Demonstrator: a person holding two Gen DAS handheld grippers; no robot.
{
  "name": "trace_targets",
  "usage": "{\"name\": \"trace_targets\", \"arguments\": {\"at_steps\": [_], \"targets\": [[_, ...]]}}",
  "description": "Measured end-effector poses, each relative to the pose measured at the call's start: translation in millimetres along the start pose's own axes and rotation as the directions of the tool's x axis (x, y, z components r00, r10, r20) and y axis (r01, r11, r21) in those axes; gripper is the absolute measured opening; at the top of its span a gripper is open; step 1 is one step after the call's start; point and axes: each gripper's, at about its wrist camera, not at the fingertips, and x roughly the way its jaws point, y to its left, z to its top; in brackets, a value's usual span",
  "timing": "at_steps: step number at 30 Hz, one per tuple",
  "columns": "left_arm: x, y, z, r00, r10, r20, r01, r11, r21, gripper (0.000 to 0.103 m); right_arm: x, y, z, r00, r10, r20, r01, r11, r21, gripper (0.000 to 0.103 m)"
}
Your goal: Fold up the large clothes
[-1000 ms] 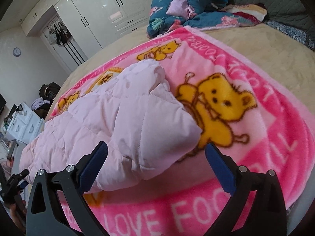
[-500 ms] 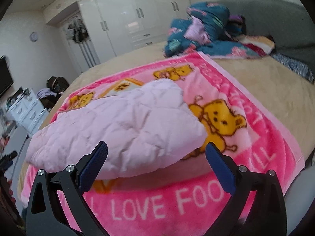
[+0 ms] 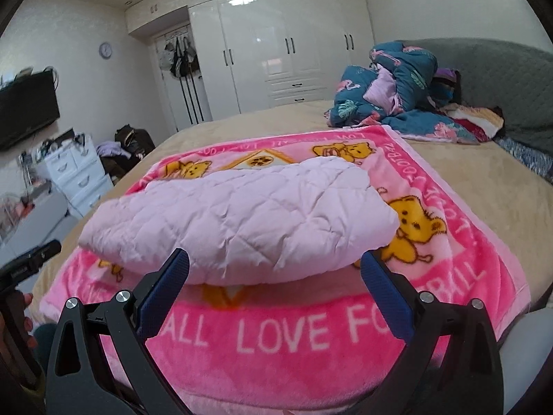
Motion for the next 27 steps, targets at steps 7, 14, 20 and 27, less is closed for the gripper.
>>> {"name": "trace_targets", "arguments": {"at_steps": [7,14,20,27], "targets": [[-2,-28,-15,0.999,-0.048,-0.013,0.049,0.997,0.056,0.094,-5,17,-27,0.999,0.018,-0.045,-0.02,0.999,-0.033,0.099],[2,-48,-32,0.993,-0.099,-0.057,0.104,0.992,0.074,0.094,-2,33,-43,0.994,0.062,-0.087,-0.065,0.997,-0.032,0.099],[1,-54,-35,0.994,-0.097,-0.053,0.101,0.991,0.085,0.094,0,43,-45,0.991,0.095,-0.091,-0.099,0.994,-0.042,0.099],[1,-55,-36,0.993,-0.105,-0.059,0.109,0.991,0.078,0.094,2,40,-46,0.991,0.09,-0.096,-0.093,0.995,-0.032,0.099]]}}
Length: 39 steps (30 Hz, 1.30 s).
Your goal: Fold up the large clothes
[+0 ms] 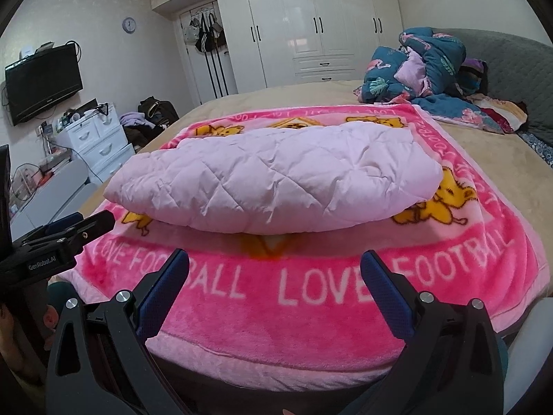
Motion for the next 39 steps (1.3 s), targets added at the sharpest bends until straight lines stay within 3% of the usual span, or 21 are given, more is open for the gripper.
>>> {"name": "trace_targets", "arguments": {"at_steps": [39], "targets": [[0.8,1.4,2.3,1.0,0.001,-0.007,-0.001,1.0,-0.001,0.094,-4.8,0.2,1.4,1.0,-0.023,0.019,0.024,1.0,-0.013,0.099]]}}
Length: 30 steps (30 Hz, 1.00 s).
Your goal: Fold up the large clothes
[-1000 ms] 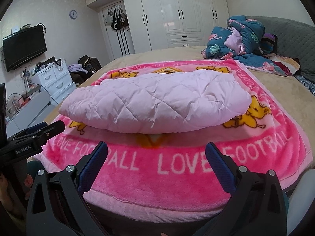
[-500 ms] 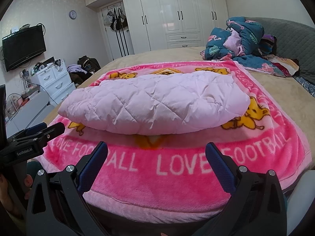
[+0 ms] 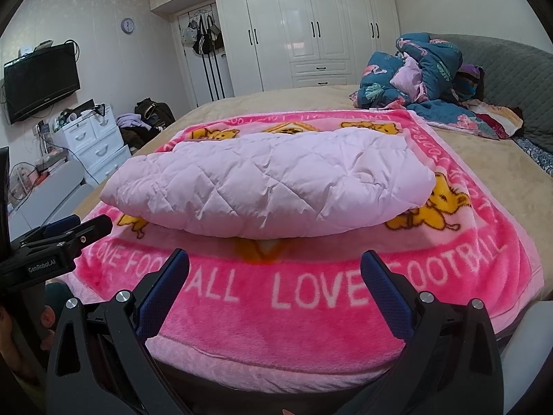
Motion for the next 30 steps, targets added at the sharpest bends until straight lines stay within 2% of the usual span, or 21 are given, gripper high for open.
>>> {"name": "trace_targets", "arguments": {"at_steps": [30], "targets": [[0.6,6.9,-1.4,1.0,0.004,-0.005,-0.004,1.0,-0.005,0.094,-2.0,2.5,0.4,1.0,-0.009,0.0,0.009,1.0,-0.004,0.099]]}}
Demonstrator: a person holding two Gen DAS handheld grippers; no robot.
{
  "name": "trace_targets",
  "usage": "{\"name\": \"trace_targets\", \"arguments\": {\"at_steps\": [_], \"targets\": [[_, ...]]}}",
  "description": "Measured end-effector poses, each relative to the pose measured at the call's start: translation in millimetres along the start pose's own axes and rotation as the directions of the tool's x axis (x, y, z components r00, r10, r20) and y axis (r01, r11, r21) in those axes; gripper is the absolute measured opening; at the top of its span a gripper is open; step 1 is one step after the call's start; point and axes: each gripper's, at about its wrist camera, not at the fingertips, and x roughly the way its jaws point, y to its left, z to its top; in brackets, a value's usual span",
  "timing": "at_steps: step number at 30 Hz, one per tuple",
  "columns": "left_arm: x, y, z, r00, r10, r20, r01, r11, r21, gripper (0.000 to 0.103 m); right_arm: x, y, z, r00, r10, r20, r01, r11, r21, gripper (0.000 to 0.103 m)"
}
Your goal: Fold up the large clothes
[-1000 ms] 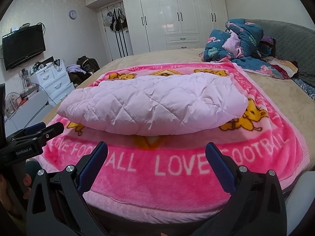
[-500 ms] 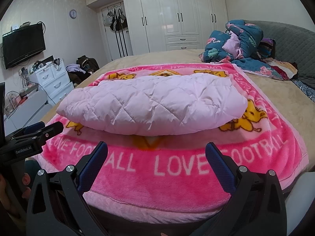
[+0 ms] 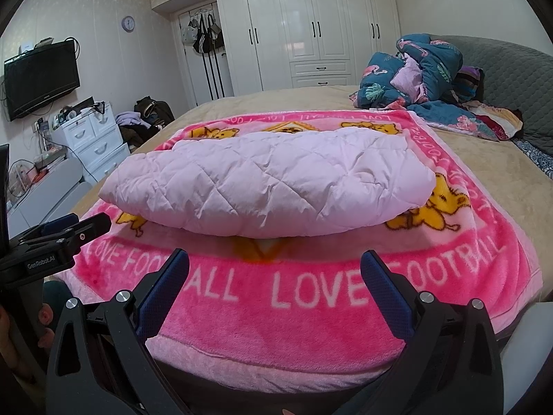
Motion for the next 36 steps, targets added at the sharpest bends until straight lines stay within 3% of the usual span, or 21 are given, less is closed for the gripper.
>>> {"name": "trace_targets", "arguments": {"at_steps": [19,26,30,33,34,36], "targets": [[-1,-2,1,1.0,-0.016,0.006,0.017,1.0,-0.009,0.094,2,0,0,1.0,-0.001,-0.002,0.001,1.0,-0.003,0.099],[4,13,-3,1.0,0.03,-0.002,-0.03,0.998,-0.049,0.094,-1,-14,-5,1.0,-0.024,0.003,0.024,0.999,0.028,0.099],[15,43,0,0.996,0.085,-0.033,-0.088,0.992,-0.091,0.094,-9,-52,-4,0.994,-0.103,0.029,0.1,0.99,0.097,0.099],[34,97,11,0.988,0.12,-0.101,-0.135,0.979,-0.152,0.094,-20,-119,-7,0.972,-0.233,0.025,0.223,0.951,0.217,0.099],[43,128,15,0.98,0.152,-0.13,-0.175,0.967,-0.188,0.094,-25,-153,-13,0.948,-0.317,0.009,0.303,0.913,0.272,0.099],[54,188,24,0.952,0.259,-0.165,-0.295,0.922,-0.25,0.094,-35,-217,-29,0.876,-0.48,-0.051,0.466,0.813,0.349,0.099]]}}
